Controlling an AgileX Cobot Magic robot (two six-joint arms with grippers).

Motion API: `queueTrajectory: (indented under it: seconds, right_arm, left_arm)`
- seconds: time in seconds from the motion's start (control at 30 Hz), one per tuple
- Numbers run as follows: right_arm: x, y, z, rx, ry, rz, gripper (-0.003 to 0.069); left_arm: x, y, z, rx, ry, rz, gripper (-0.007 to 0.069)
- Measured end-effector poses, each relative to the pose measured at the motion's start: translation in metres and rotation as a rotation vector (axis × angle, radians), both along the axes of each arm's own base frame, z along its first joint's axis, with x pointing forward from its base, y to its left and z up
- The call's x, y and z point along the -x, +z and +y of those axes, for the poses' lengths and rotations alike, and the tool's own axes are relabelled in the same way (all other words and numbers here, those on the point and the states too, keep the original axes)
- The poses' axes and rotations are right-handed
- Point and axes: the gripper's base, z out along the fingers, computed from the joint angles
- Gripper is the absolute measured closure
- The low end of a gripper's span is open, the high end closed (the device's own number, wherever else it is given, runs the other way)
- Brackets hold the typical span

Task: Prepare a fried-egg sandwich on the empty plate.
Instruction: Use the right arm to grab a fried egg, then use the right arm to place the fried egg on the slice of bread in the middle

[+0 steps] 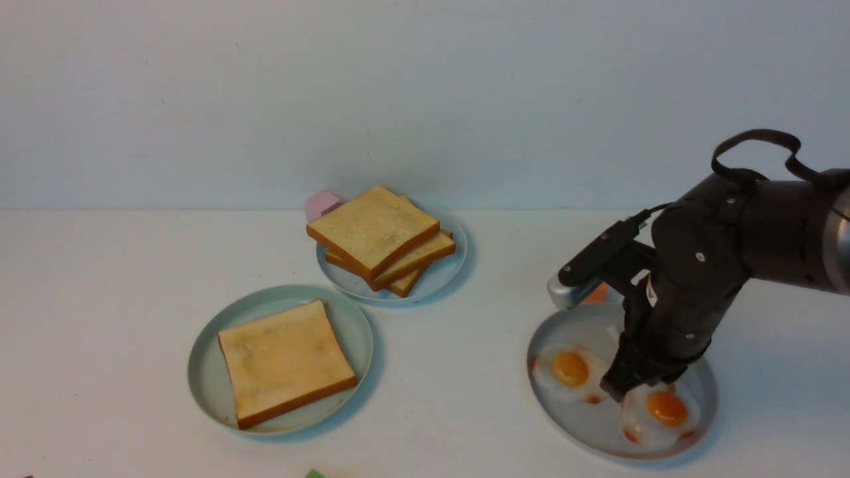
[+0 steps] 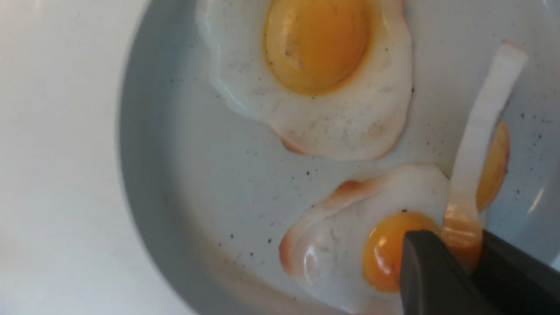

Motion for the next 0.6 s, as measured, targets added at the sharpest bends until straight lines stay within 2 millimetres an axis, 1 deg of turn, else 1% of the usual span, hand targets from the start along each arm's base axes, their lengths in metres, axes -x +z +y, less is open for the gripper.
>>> queueTrajectory:
  seconds: [0.1, 0.13, 0.17, 0.2, 0.23, 0.3, 0.33, 0.37, 0.4, 0.47, 0.53, 0.6]
  right_arm:
    - [0.009, 0.021, 0.01, -0.02, 0.031, -0.04, 0.0552]
    - [0.015, 0.039, 0.021, -0.039, 0.066, -0.076, 0.0552]
    - [0.019, 0.049, 0.027, -0.052, 0.082, -0.098, 0.0552]
    - [0.019, 0.053, 0.028, -0.056, 0.085, -0.104, 0.0552]
    - [0.027, 0.069, 0.041, -0.074, 0.121, -0.131, 0.0552]
    - [0.036, 0.085, 0.059, -0.101, 0.171, -0.16, 0.0552]
    - [0.043, 0.094, 0.073, -0.124, 0.212, -0.179, 0.0552]
    - [0.044, 0.096, 0.076, -0.13, 0.217, -0.182, 0.0552]
    - [0.052, 0.103, 0.096, -0.16, 0.272, -0.201, 0.0552]
    - [0.062, 0.109, 0.128, -0.207, 0.357, -0.232, 0.0552]
    - [0.066, 0.108, 0.155, -0.24, 0.413, -0.249, 0.0552]
    - [0.066, 0.099, 0.181, -0.257, 0.454, -0.249, 0.0552]
  left_arm:
    - [0.0, -0.002, 0.001, -0.024, 0.004, 0.003, 0.0636]
    - [-0.001, -0.003, 0.001, -0.044, 0.01, 0.002, 0.0636]
    - [-0.001, -0.003, 0.002, -0.057, 0.015, 0.001, 0.0636]
    - [-0.001, -0.003, 0.002, -0.059, 0.016, -0.001, 0.0636]
    - [-0.002, -0.004, 0.003, -0.073, 0.03, -0.005, 0.0636]
    - [-0.003, -0.004, 0.005, -0.083, 0.052, -0.006, 0.0635]
    - [-0.004, -0.005, 0.007, -0.088, 0.077, 0.0, 0.0635]
    - [-0.005, -0.005, 0.007, -0.089, 0.083, 0.002, 0.0635]
    - [-0.006, -0.006, 0.01, -0.08, 0.124, 0.028, 0.0635]
    - [-0.009, -0.008, 0.016, -0.076, 0.197, 0.054, 0.0635]
    - [-0.012, -0.008, 0.02, -0.044, 0.256, 0.076, 0.0634]
    - [-0.013, -0.007, 0.023, -0.025, 0.297, 0.077, 0.0633]
